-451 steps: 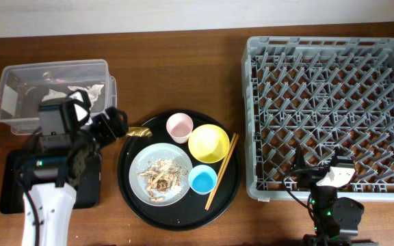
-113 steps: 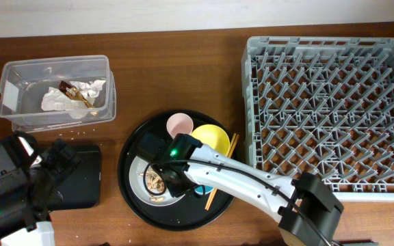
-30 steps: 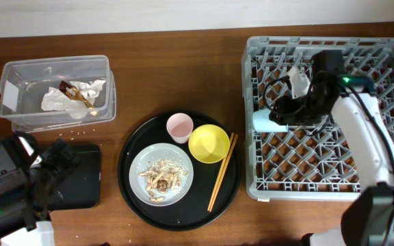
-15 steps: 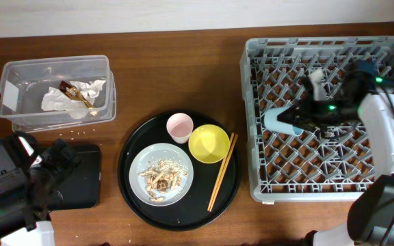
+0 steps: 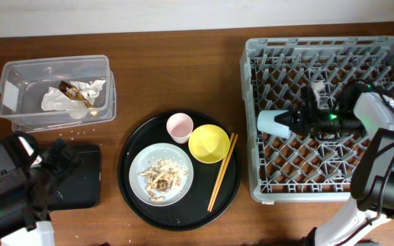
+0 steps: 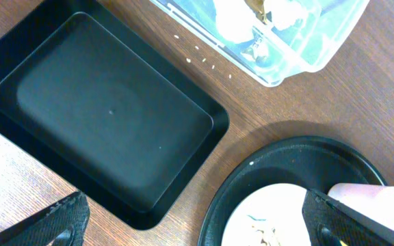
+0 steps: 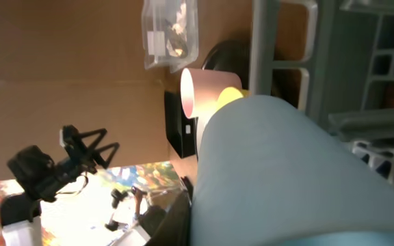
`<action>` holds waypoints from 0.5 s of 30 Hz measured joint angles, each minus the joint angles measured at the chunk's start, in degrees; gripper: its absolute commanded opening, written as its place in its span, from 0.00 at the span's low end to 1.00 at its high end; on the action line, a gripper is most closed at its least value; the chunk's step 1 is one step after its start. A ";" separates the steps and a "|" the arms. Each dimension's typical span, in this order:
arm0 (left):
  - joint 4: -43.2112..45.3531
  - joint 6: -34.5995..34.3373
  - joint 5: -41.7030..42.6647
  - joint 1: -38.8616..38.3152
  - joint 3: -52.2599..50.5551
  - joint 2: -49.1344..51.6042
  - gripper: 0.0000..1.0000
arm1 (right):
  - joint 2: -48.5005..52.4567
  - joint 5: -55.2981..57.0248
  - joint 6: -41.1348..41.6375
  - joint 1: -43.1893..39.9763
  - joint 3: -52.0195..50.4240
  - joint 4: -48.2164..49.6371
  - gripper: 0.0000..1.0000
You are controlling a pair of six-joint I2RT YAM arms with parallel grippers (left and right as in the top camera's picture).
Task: Sort waste into correct bins and load items into the dishwasher rack
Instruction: 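Lower the blue cup into the rack and open the right gripper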
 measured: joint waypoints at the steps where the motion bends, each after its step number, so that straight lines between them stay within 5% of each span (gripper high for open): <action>1: 0.00 0.00 0.00 0.02 0.00 0.00 0.99 | 0.17 1.27 0.04 -1.29 -0.04 -0.72 0.38; 9: 0.00 0.00 0.00 0.02 0.00 0.00 0.99 | -0.59 11.15 0.39 -4.37 -0.11 -3.74 0.54; 15: 0.04 0.00 0.00 0.00 0.00 0.00 0.99 | -15.34 36.59 17.38 -7.37 0.28 -3.96 0.61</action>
